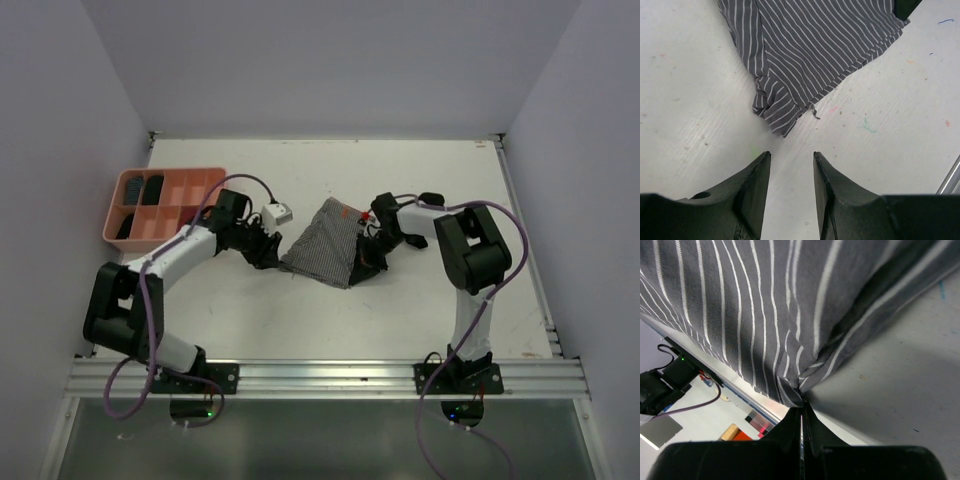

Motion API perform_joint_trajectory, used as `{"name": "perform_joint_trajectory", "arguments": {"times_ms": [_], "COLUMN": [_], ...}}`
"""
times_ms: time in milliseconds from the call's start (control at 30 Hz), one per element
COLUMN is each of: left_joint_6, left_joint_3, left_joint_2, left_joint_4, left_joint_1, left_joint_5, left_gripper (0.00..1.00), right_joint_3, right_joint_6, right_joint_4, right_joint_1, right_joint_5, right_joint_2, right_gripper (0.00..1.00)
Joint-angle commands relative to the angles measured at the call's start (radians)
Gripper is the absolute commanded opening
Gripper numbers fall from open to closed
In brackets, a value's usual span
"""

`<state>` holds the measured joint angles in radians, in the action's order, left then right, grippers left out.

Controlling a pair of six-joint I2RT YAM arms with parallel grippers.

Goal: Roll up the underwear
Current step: Fold the underwear

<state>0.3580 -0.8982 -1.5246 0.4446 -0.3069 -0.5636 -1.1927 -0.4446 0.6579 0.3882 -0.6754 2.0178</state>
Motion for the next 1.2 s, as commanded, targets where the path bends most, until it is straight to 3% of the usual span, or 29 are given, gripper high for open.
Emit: {"name": "perform_joint_trajectory", "arguments": {"times_ms": [0,100,200,267,400,467,533,633,700,867,1033,1167], "left_joint_6": [0.056,0.023,-0.138,-0.204,-0.402,-0.432,-0.459,-0.432,-0.389,-0.312,-0.194,-0.043], "left_joint_3": [-0.053,-0.088,-0.099,-0.113,-0.084,-0.08,-0.079,-0.093,-0.103,-0.143,-0.192,-0.26], "left_joint_2": [0.104,0.135,0.077,0.012,-0.118,-0.156,-0.241,-0.302,-0.341,-0.376,-0.411,-0.45], "left_joint_4": [0.095,0.079,-0.047,-0.102,-0.335,-0.382,-0.395,-0.353,-0.304,-0.207,-0.11,0.005], "left_joint_1": [0.026,0.037,0.034,0.022,0.006,-0.003,-0.011,-0.009,-0.006,-0.006,-0.003,0.0], "left_joint_5": [0.013,-0.119,-0.298,-0.367,-0.406,-0.391,-0.374,-0.323,-0.28,-0.211,-0.13,-0.075], "left_gripper": [0.43,0.43,0.39,0.36,0.33,0.32,0.3,0.3,0.29,0.27,0.27,0.27], "right_joint_3": [-0.022,-0.015,-0.018,-0.03,-0.088,-0.131,-0.244,-0.297,-0.342,-0.597,-0.673,-0.61], "right_joint_6": [-0.003,-0.009,-0.006,0.009,0.076,0.148,0.272,0.316,0.275,0.258,0.251,0.262], "right_joint_4": [-0.011,-0.017,-0.014,0.008,0.078,0.168,0.248,0.223,0.096,0.095,0.059,0.016], "right_joint_1": [0.006,0.011,0.014,0.014,0.014,0.009,-0.005,-0.047,-0.072,-0.071,-0.08,-0.113], "right_joint_5": [-0.004,-0.013,-0.015,-0.016,-0.018,-0.019,-0.023,-0.009,-0.024,-0.082,-0.056,-0.032], "right_joint_2": [0.007,-0.001,-0.019,-0.031,-0.062,-0.064,-0.079,-0.14,-0.14,0.106,0.277,0.344], "right_gripper": [0.0,0.0,0.01,0.14,0.34,0.36,0.29,0.28,0.32,0.28,0.26,0.23]}}
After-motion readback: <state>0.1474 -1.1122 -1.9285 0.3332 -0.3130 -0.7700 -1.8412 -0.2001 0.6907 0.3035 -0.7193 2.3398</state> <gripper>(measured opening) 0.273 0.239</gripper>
